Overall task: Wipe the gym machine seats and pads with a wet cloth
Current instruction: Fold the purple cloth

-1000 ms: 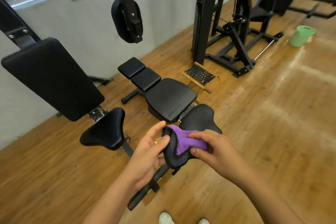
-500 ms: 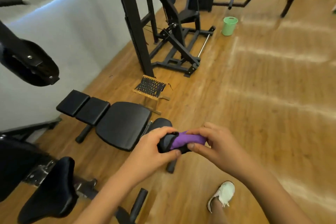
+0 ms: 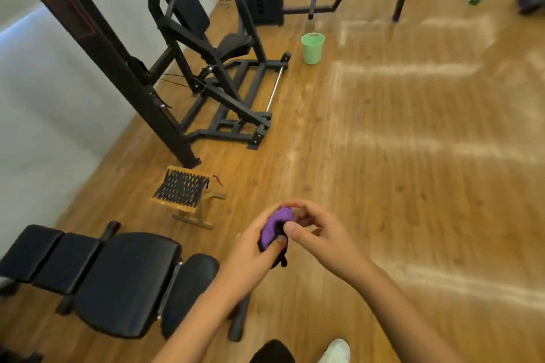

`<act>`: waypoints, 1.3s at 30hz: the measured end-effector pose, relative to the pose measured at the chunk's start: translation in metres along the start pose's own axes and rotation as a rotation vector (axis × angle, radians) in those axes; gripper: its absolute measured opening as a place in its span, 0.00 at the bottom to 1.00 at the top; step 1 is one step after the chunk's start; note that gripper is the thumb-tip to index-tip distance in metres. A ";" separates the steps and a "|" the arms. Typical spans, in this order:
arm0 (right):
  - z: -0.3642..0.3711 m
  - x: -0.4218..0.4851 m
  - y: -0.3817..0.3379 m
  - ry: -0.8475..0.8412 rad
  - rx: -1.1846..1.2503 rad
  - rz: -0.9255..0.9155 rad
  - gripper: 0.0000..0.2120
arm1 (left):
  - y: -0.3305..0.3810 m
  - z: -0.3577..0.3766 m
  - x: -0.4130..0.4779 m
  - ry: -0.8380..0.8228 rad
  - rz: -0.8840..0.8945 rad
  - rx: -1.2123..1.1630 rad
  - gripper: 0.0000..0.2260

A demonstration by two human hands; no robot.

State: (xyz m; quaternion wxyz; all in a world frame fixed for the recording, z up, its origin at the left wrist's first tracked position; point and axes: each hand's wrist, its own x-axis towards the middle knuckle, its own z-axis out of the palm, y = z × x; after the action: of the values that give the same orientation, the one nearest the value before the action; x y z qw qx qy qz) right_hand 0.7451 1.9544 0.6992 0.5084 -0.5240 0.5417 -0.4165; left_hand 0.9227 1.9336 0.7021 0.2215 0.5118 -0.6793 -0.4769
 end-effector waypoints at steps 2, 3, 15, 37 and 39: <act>-0.029 0.011 0.022 0.046 -0.011 0.083 0.15 | -0.017 0.013 0.032 0.003 -0.026 0.004 0.25; -0.044 0.015 0.036 0.087 -0.041 0.132 0.15 | -0.028 0.019 0.048 0.006 -0.056 0.007 0.25; -0.160 0.112 0.180 0.348 -0.183 0.662 0.10 | -0.119 0.028 0.244 0.035 -0.467 -0.053 0.21; -0.463 0.603 0.161 0.370 -0.066 0.532 0.10 | 0.012 0.036 0.791 0.108 -0.381 0.027 0.24; -0.503 0.641 0.158 0.376 -0.081 0.521 0.10 | 0.037 0.044 0.840 0.101 -0.380 0.021 0.24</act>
State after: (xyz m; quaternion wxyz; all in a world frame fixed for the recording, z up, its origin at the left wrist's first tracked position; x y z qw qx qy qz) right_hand 0.2679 1.2943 0.5384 0.4677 -0.3014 0.7581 -0.3400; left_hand 0.5527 1.1916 0.5572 0.1563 0.6564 -0.5635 -0.4767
